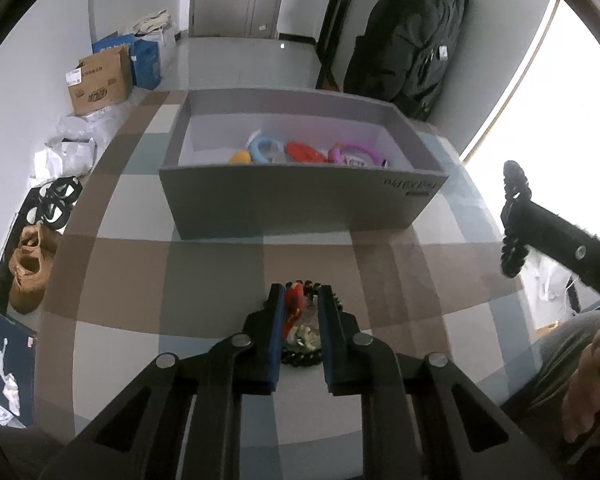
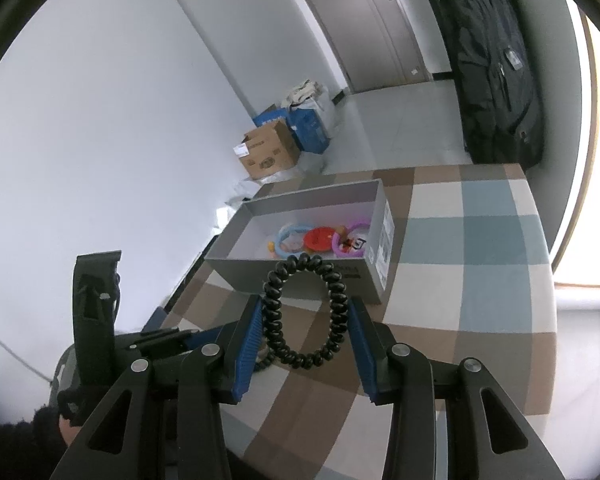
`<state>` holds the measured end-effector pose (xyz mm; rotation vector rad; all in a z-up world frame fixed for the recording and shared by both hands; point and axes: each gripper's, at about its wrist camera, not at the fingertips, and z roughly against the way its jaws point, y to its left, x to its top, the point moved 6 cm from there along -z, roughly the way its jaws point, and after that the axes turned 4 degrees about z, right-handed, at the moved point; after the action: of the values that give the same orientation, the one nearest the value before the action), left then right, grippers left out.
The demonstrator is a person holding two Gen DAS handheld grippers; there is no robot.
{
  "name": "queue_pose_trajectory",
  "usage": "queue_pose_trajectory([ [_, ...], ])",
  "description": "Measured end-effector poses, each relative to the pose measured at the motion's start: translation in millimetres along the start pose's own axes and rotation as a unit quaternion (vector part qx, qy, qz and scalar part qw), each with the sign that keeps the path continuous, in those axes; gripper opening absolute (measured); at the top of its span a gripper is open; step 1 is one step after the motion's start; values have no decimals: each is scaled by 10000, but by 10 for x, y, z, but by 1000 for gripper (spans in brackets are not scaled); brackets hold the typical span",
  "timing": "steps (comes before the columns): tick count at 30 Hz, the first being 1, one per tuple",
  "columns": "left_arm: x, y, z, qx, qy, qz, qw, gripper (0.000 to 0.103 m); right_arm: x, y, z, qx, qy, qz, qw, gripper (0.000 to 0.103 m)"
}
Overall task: Organize jewelry
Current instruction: 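Grasp the small red item with the left gripper while the right gripper lifts the coiled bracelet, then carry the red item and coiled bracelet into the gray box and open both grippers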
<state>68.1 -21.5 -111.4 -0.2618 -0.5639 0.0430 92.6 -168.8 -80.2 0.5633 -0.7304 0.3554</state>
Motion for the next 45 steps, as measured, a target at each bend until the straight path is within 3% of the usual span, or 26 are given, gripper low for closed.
queue_pose_trajectory([
  [11,314,-4,242,-762,-412,552,9947,11,130,6,-2,93,-87,26,9999,41],
  [21,812,-40,275,-943,-695,526,9917,11,488,44,-226,227,-195,115,9995,41],
  [29,1031,18,21,-985,-548,556,9921,11,629,-67,-472,232,-54,-36,9997,41],
  [45,1105,92,-308,-972,-155,467,9940,11,616,-196,-811,45,263,-43,9996,46],
])
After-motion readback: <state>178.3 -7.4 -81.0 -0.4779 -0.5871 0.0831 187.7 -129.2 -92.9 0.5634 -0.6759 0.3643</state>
